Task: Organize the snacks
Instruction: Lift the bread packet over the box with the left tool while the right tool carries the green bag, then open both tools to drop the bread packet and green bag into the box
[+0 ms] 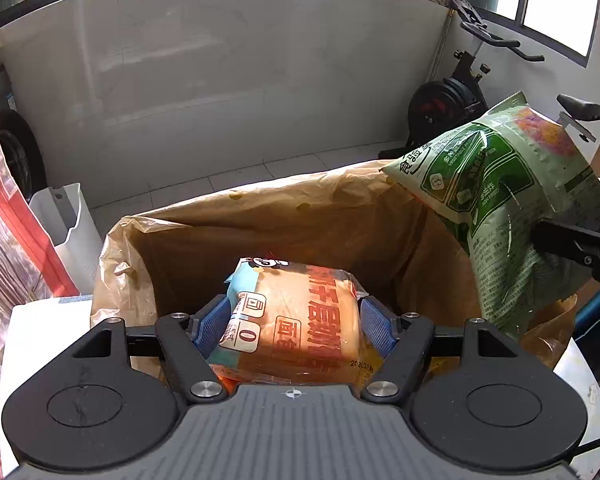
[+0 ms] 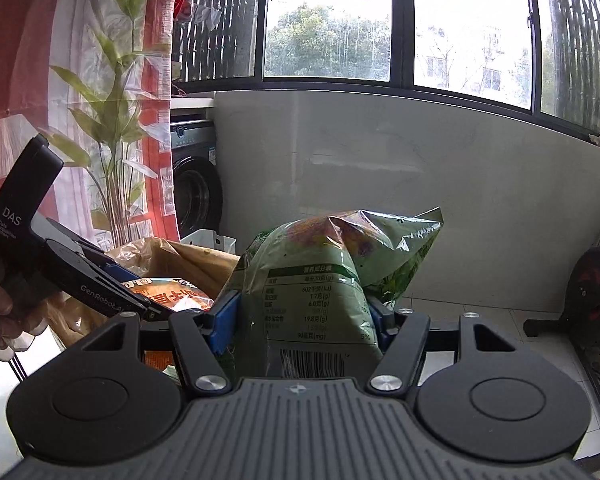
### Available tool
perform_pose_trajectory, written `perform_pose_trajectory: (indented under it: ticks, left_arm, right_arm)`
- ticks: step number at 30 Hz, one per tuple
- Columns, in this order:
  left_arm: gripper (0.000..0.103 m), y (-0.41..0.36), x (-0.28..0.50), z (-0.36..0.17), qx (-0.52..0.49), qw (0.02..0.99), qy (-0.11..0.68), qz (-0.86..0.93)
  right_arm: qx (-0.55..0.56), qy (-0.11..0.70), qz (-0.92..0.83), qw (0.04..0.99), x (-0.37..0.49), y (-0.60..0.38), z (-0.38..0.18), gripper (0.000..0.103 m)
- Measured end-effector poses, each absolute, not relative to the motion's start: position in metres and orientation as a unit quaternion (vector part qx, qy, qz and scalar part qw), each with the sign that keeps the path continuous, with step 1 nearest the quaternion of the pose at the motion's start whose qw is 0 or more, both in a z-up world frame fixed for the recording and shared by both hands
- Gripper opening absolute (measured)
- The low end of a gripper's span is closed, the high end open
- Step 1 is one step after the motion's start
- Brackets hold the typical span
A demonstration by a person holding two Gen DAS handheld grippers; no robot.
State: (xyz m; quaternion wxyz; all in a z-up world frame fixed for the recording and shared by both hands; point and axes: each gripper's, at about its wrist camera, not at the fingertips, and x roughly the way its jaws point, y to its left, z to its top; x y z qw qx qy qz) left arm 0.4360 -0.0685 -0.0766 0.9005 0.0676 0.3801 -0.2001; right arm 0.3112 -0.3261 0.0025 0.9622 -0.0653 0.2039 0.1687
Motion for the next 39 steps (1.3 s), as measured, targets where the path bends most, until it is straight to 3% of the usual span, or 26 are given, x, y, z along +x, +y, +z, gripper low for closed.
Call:
perform_pose_trajectory:
  ticks: [7, 14, 19, 20, 24, 32, 39]
  left_arm:
    - [0.079, -0.042, 0.419, -0.06, 0.041, 0.922, 0.341, -0.179]
    - [0.079, -0.018, 0.394, -0.06, 0.018, 0.928, 0.327, -0.179]
    - [0.079, -0.006, 0.382, -0.059, -0.001, 0.933, 0.313, -0.176]
    - [0.079, -0.005, 0.38, -0.058, -0.002, 0.935, 0.31, -0.174]
    - [0.079, -0.001, 0.366, -0.053, -0.004, 0.94, 0.295, -0.173]
    - [0.079, 0.004, 0.318, -0.053, -0.015, 0.947, 0.267, -0.18]
    - [0.079, 0.011, 0.269, -0.088, -0.045, 0.945, 0.275, -0.169]
  right_arm:
    - [-0.147, 0.284, 0.187, 0.929, 0.334, -0.286, -0.018, 0.065]
    - [-0.104, 0.394, 0.181, 0.895, 0.378, -0.268, -0.05, 0.066]
    - [-0.141, 0.416, 0.173, 0.882, 0.384, -0.253, -0.059, 0.065]
    - [-0.14, 0.416, 0.169, 0.883, 0.384, -0.254, -0.058, 0.066]
    - [-0.14, 0.387, 0.143, 0.9, 0.371, -0.26, -0.047, 0.088]
    - [-0.032, 0.276, 0.19, 0.942, 0.304, -0.301, -0.001, 0.088]
    - [-0.048, 0.236, 0.254, 0.937, 0.218, -0.318, -0.017, 0.088]
